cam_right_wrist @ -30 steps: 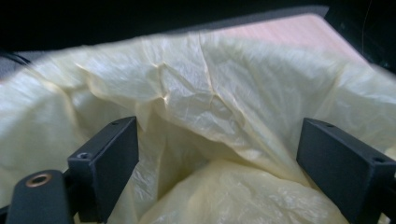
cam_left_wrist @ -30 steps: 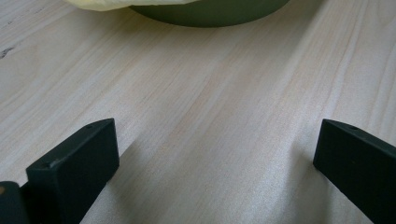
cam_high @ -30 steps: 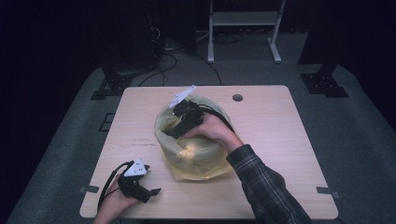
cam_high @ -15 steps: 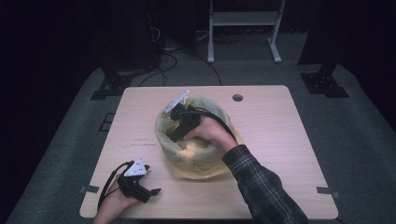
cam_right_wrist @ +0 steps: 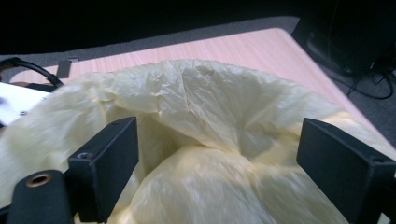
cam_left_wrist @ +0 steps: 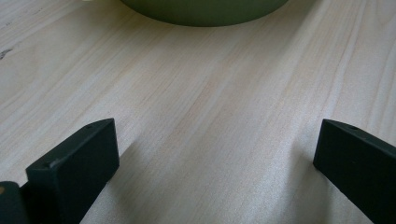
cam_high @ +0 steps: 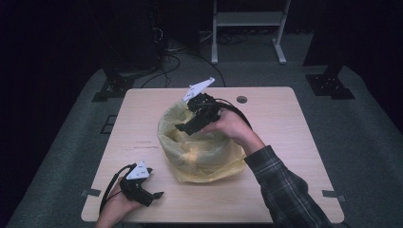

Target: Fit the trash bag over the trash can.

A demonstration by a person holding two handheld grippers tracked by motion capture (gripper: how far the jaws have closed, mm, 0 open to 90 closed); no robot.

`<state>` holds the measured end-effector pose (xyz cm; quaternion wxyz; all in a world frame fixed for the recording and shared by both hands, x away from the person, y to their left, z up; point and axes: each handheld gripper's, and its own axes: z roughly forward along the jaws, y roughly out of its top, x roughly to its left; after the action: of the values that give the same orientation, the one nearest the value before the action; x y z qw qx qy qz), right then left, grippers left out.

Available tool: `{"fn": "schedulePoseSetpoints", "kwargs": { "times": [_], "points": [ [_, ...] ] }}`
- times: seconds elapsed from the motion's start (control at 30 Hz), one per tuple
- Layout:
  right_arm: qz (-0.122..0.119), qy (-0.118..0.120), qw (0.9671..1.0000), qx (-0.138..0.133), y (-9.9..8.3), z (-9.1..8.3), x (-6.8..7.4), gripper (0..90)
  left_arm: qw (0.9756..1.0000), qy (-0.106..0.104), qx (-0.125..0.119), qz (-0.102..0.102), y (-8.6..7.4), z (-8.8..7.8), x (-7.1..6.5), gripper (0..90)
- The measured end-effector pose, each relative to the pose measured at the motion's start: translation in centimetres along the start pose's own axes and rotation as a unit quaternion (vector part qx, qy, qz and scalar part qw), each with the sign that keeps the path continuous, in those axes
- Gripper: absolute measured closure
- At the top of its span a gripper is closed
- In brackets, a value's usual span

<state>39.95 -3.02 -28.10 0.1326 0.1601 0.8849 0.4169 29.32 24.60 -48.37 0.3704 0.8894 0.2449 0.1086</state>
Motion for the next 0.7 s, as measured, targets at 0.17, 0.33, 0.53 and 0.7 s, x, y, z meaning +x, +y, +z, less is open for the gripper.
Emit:
{"fn": "schedulePoseSetpoints", "kwargs": {
  "times": [0.17, 0.33, 0.53, 0.7],
  "points": [
    [0.000, -0.013, 0.9997, -0.021, -0.7, -3.0, 0.2, 11.7, 1.0000, 0.000, 0.000, 0.000, 0.0, 0.0, 0.0, 0.0],
    [0.005, -0.026, 0.9987, -0.044, -2.2, -6.0, 0.5, 11.7, 1.0000, 0.000, 0.000, 0.000, 0.0, 0.0, 0.0, 0.0],
    [0.011, -0.040, 0.9976, -0.056, -5.2, -9.2, 0.9, 11.8, 1.0000, 0.000, 0.000, 0.000, 0.0, 0.0, 0.0, 0.0],
    [0.022, -0.056, 0.9963, -0.062, -8.3, -11.7, 1.2, 11.7, 1.0000, 0.000, 0.000, 0.000, 0.0, 0.0, 0.0, 0.0]
  ]
}}
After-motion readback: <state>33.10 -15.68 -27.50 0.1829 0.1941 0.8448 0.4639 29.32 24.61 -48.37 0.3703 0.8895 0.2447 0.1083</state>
